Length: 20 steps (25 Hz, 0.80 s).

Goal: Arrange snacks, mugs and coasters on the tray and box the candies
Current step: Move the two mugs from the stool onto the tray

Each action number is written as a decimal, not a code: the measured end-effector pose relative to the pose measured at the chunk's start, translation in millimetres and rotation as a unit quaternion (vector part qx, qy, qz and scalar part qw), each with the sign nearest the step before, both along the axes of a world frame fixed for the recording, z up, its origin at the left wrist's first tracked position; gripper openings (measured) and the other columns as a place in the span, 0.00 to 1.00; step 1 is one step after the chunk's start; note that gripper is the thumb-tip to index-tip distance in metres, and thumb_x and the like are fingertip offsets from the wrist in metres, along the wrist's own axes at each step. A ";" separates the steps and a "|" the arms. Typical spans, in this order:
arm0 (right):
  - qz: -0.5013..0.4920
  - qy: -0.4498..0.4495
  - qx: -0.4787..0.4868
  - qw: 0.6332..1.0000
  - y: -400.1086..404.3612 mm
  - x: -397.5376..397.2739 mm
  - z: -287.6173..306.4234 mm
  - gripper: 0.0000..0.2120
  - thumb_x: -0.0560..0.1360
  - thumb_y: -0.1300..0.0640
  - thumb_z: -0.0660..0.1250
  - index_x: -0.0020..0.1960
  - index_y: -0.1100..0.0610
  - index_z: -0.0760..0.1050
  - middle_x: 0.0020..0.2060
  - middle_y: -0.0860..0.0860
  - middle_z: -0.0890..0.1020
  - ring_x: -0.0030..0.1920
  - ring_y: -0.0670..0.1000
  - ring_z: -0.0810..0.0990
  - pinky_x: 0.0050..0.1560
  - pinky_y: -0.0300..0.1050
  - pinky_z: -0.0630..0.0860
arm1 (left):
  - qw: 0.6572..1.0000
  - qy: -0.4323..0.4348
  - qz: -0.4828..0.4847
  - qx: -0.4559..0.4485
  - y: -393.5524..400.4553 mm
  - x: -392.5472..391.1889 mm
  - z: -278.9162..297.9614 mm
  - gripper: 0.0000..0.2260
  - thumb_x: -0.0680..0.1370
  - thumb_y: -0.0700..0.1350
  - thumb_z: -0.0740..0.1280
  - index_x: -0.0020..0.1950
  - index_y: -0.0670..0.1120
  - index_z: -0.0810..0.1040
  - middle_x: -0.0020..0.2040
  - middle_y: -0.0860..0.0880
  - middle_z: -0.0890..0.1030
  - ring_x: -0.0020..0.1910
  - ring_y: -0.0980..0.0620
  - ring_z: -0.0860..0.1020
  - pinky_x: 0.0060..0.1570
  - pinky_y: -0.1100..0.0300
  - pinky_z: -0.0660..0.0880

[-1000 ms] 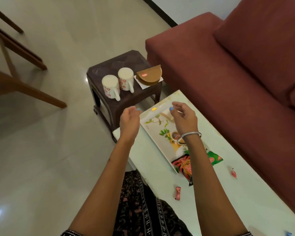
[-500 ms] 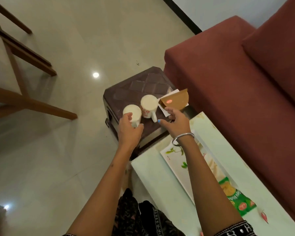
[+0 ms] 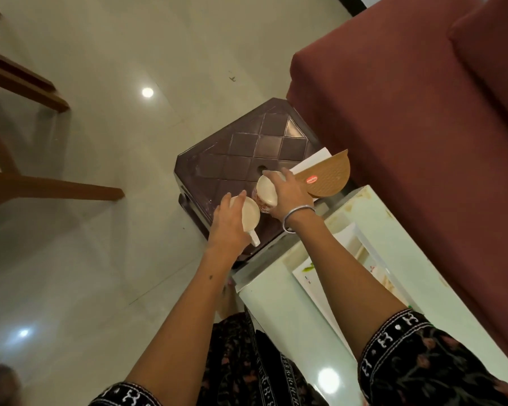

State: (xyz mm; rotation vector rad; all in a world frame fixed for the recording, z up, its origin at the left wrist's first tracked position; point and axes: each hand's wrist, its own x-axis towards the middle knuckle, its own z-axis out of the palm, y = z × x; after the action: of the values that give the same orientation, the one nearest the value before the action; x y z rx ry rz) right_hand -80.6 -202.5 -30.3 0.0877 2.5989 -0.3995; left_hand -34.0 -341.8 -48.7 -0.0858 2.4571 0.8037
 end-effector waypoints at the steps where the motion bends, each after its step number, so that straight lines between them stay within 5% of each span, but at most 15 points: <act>1: -0.002 -0.003 0.009 1.000 -2.0 -2.9 -3.4 0.34 0.69 0.55 0.71 0.70 0.45 0.60 0.73 0.57 0.59 0.69 0.64 0.64 0.62 0.59 0.70 | 1.000 0.005 -0.003 -0.004 0.1 -2.0 -2.4 0.45 0.64 0.39 0.77 0.74 0.51 0.54 0.73 0.44 0.59 0.71 0.41 0.62 0.67 0.46 0.66; 9: 0.020 -0.009 0.031 0.999 -2.7 -10.9 -4.8 0.37 0.63 0.55 0.76 0.67 0.45 0.64 0.66 0.55 0.68 0.61 0.62 0.73 0.57 0.56 0.74 | 1.000 0.007 0.001 -0.001 -3.2 -8.1 -2.6 0.41 0.62 0.41 0.78 0.70 0.50 0.61 0.66 0.45 0.68 0.63 0.42 0.71 0.60 0.48 0.72; 20: -0.010 0.021 -0.007 1.000 29.7 59.7 44.4 0.35 0.64 0.53 0.75 0.68 0.44 0.64 0.65 0.54 0.70 0.61 0.60 0.73 0.58 0.55 0.74 | 1.000 0.018 0.012 -0.010 23.0 54.9 33.2 0.39 0.61 0.42 0.78 0.68 0.50 0.64 0.64 0.44 0.69 0.61 0.42 0.72 0.58 0.49 0.73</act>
State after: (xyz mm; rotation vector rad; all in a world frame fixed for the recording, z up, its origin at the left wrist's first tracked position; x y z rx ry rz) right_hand -20.9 -172.7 14.0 0.1014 2.6378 -0.4299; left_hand 20.9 -318.8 -15.5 -0.1098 2.5037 0.7976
